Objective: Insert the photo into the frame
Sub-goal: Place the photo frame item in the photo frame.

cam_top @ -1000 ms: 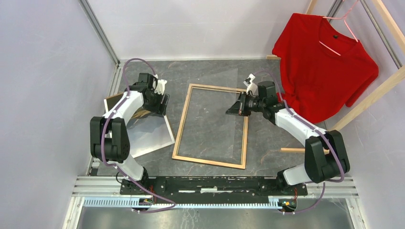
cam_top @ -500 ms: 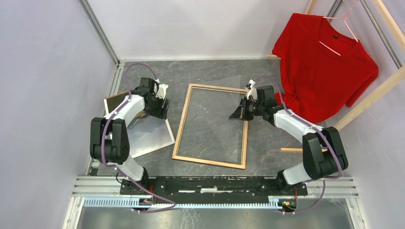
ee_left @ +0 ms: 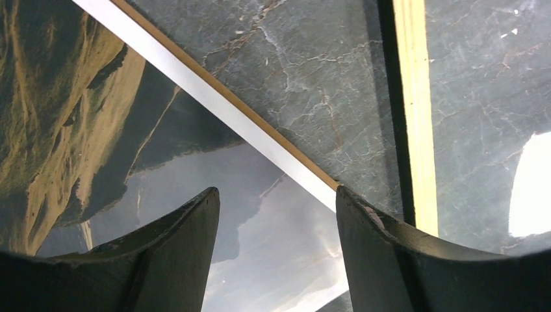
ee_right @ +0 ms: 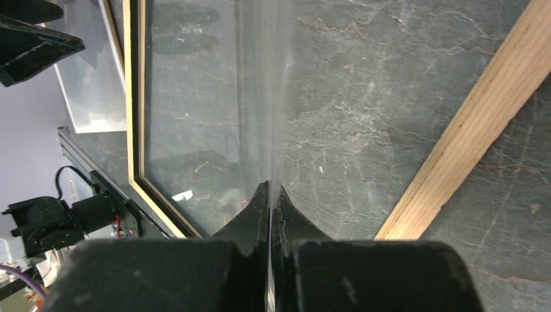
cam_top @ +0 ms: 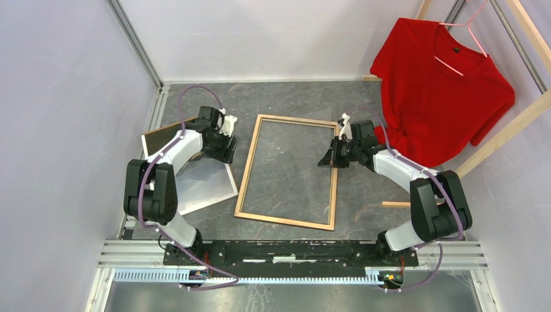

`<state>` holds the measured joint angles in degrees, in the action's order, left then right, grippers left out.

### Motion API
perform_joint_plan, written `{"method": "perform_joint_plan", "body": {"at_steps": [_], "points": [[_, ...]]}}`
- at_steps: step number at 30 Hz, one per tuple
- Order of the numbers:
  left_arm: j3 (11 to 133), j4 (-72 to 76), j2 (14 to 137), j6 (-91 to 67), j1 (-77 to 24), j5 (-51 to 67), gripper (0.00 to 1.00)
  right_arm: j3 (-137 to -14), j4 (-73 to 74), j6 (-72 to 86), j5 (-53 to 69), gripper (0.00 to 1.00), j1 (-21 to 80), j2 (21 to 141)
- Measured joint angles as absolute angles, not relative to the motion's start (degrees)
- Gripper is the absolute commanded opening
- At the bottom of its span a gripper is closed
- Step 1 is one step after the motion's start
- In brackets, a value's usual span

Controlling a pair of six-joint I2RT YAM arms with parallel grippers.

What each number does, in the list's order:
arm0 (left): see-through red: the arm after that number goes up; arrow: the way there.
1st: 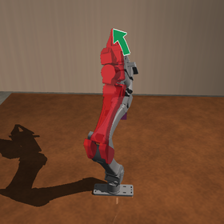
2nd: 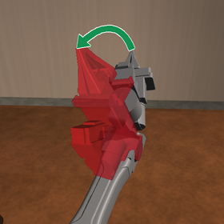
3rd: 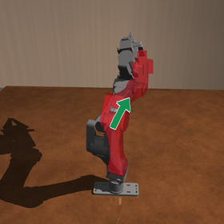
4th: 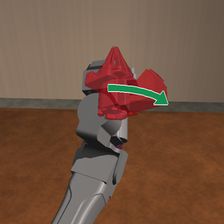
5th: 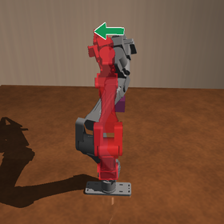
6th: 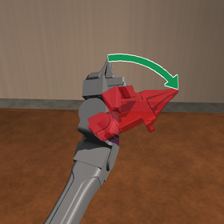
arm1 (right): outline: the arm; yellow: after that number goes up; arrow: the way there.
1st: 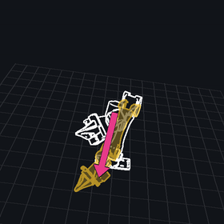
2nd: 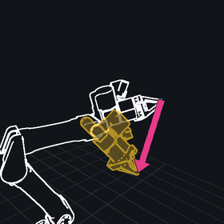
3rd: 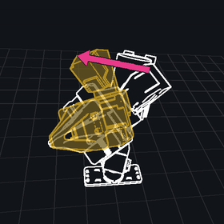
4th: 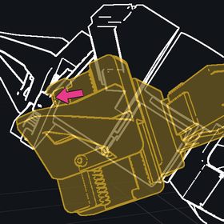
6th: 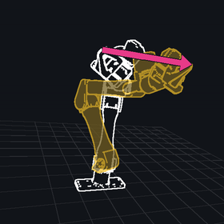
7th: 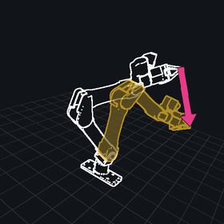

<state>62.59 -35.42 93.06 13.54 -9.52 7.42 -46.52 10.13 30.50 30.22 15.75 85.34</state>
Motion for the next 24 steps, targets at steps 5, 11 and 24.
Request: {"method": "perform_joint_plan", "body": {"at_steps": [5,11,24], "points": [[62.59,-35.4,93.06,13.54,-10.72,7.03,0.72,-45.21,9.85,30.35,29.85,0.0,15.27,85.36],[62.37,-34.76,93.06,13.54,-11.94,6.02,0.72,-44.47,8.86,30.37,29.93,0.0,15.0,85.97],[59.66,-30.65,97.19,13.52,-16.99,3.05,0.69,-39.05,-2.33,35.03,38.79,0.0,14.24,83.5]]}}
